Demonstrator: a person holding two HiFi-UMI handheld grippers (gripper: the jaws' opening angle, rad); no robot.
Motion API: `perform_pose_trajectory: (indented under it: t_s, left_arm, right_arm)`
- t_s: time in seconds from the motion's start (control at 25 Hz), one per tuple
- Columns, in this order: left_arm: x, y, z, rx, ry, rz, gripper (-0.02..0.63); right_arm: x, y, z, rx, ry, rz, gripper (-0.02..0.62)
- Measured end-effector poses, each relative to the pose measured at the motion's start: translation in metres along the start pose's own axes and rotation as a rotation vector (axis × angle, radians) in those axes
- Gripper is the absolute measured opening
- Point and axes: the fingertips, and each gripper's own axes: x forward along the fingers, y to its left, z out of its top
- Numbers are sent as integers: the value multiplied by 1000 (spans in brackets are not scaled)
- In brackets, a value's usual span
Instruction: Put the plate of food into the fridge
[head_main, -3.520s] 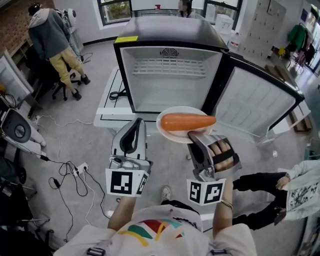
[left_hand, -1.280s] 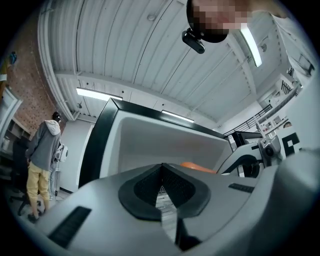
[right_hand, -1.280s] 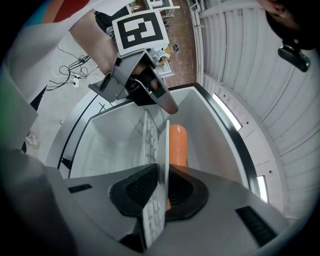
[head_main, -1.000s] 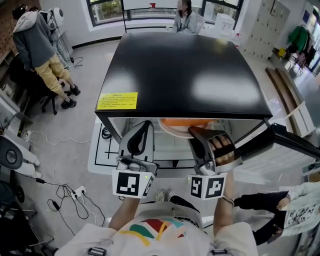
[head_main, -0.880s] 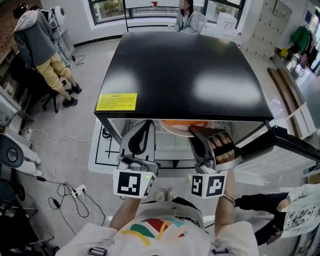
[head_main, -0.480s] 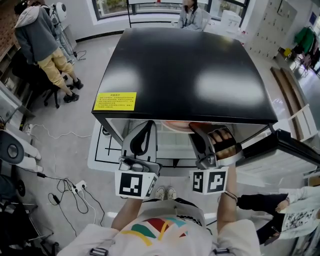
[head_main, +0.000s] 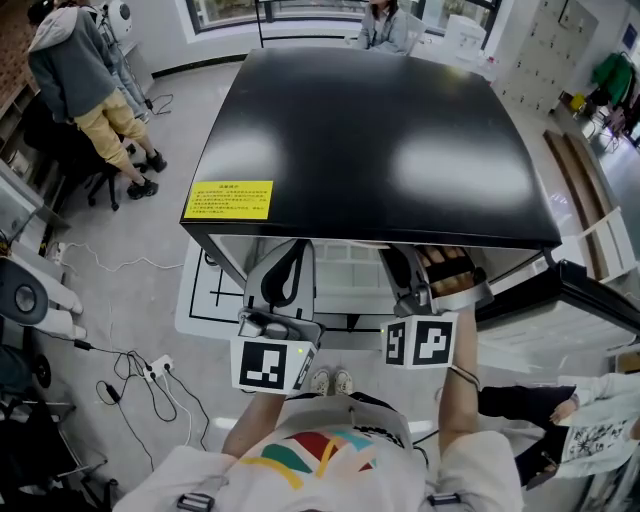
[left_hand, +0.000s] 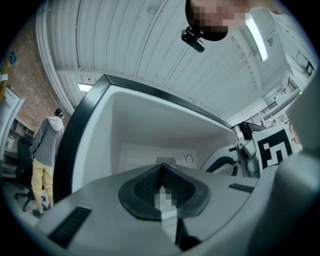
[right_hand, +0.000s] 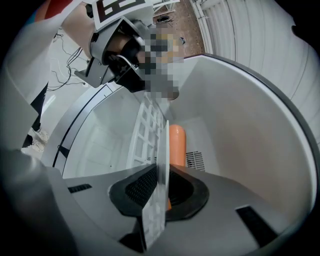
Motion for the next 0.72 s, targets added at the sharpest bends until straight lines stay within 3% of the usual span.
perform_pose_trajectory:
  t_s: [0.24, 0.72]
  left_arm:
    - [-1, 0, -2, 6, 5, -1, 6]
    - [2, -6, 0, -4, -6, -11, 6]
  right_arm:
    - [5, -2, -1, 32, -2, 61, 43]
    - [3, -6, 10, 347, -127, 282, 50]
